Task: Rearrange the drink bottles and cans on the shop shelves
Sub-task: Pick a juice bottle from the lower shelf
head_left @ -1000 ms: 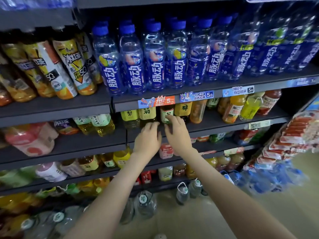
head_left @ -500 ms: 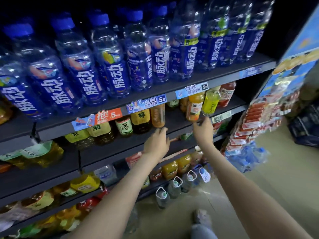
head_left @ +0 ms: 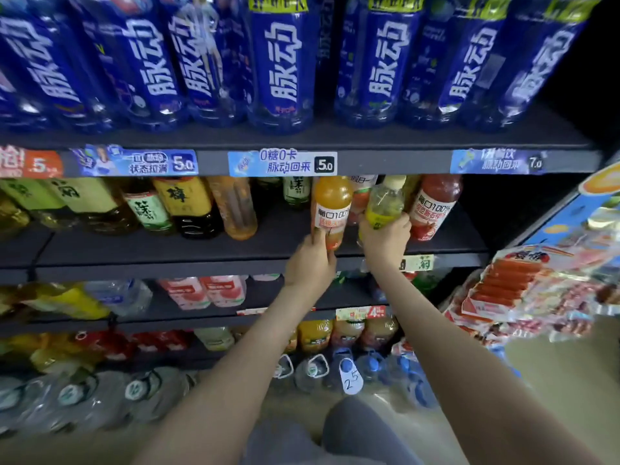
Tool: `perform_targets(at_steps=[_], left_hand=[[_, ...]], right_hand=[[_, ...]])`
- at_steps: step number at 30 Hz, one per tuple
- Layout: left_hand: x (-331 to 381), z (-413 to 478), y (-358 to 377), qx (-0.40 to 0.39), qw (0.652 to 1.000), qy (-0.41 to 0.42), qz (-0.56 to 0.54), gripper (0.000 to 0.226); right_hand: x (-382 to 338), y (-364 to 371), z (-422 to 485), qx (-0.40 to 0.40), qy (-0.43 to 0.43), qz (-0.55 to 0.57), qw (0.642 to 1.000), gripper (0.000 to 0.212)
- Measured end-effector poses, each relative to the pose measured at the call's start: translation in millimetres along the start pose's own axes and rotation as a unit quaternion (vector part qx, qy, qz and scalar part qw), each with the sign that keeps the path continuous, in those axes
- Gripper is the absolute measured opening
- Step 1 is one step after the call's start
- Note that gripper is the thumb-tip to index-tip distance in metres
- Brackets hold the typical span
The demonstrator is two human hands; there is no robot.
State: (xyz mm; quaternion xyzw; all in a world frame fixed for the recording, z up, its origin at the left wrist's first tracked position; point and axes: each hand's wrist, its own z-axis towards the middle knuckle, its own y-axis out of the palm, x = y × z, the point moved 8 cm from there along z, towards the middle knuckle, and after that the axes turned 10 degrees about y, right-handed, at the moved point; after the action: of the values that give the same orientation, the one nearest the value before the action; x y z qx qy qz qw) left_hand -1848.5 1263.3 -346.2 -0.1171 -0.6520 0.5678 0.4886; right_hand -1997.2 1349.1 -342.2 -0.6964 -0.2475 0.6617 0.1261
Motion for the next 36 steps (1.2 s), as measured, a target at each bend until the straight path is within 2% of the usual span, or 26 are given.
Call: perform_targets(at_steps=[6, 10, 15, 20, 24, 27, 29, 33, 36], left_hand=[[27, -9, -11, 0.008, 1.000, 0.018, 0.023, 0.036], [81, -16, -46, 0.040, 0.995, 0.094, 0.022, 0.032], [158, -23, -105, 0.084, 0.982, 0.168, -0.025, 0.032], [227, -15, -164, 0.151, 0.941, 0.276, -0.124, 0.031], [285, 3, -208, 0.213, 0.902, 0.354, -0.127, 0.031], [332, 20, -240, 0.280, 0.865, 0.407, -0.092, 0.031], [359, 35, -258, 0.331, 0.847, 0.414, -0.044, 0.032], [393, 66, -299, 0.460, 0.805, 0.371, 0.053, 0.034], [410, 88, -323, 0.487, 0.797, 0.332, 0.131, 0.044]], right_hand=[[8, -22, -11, -0.065, -0.037, 0.009, 0.997, 0.052], [0, -66, -42, -0.076, -0.093, 0.039, 0.992, 0.051], [-52, -144, -76, -0.055, -0.120, 0.119, 0.984, 0.046], [-113, -218, -75, -0.071, -0.151, 0.200, 0.965, 0.034], [-168, -277, -54, -0.065, -0.215, 0.241, 0.944, 0.042], [-207, -321, -27, -0.073, -0.274, 0.240, 0.928, 0.050], [-232, -351, -7, -0.080, -0.304, 0.234, 0.920, 0.047], [-277, -403, 32, -0.071, -0.342, 0.244, 0.905, 0.045], [-312, -423, 60, -0.065, -0.361, 0.249, 0.897, 0.044]])
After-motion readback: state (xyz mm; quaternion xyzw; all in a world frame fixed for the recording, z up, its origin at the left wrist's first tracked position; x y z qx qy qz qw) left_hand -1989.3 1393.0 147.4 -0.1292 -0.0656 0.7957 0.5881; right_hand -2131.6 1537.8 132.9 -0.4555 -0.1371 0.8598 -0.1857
